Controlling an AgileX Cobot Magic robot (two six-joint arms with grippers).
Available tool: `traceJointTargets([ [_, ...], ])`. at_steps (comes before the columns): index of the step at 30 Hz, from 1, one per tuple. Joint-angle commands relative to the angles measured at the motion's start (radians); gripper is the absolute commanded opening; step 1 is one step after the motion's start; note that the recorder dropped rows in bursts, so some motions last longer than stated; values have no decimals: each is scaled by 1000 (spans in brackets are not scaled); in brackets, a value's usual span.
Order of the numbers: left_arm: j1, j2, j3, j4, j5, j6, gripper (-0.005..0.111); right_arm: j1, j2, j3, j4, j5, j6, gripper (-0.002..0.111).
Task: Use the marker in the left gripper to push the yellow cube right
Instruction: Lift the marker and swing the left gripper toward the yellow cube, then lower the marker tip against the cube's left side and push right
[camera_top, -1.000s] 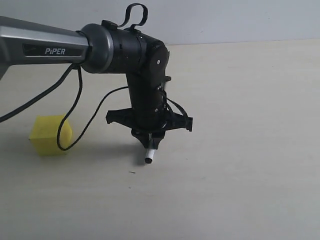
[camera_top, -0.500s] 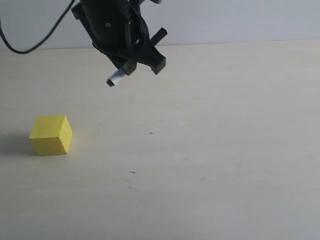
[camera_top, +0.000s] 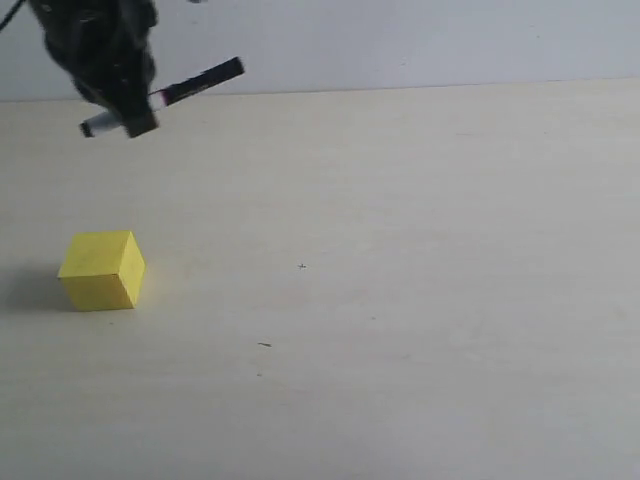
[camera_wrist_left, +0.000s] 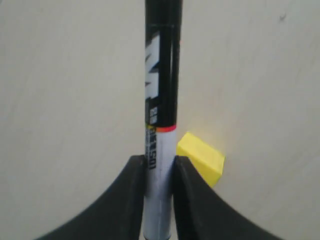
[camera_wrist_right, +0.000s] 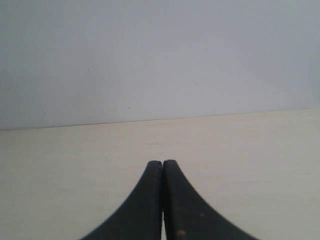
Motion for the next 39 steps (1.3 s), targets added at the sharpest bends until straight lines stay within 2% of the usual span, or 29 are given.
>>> traceJointTargets([
  [1, 149, -131, 164, -37, -6, 197, 0, -5, -6, 5, -4, -8, -6, 0],
  [6, 320, -182, 304, 29, -28, 377, 0, -5, -6, 5, -4, -8, -4, 0],
  [12, 448, -141, 328, 19, -73, 432, 0, -5, -6, 5, -4, -8, -4, 0],
  [15, 518, -132, 378, -53, -65, 641, 0, -5, -6, 5, -4, -8, -6, 0],
  [18, 564, -133, 453, -82, -150, 794, 0, -5, -6, 5, -4, -8, -6, 0],
  [22, 608, -125, 539, -73, -362, 819, 0, -5, -6, 5, -4, -8, -6, 0],
  [25, 640, -92, 572, 1, -435, 829, 0, -5, -6, 5, -4, -8, -6, 0],
  [30, 660, -20, 589, 24, -455, 881, 0, -5, -6, 5, -4, -8, -6, 0],
  [39, 660, 64, 589, -83, -523, 947, 0, -5, -6, 5, -4, -8, -4, 0],
])
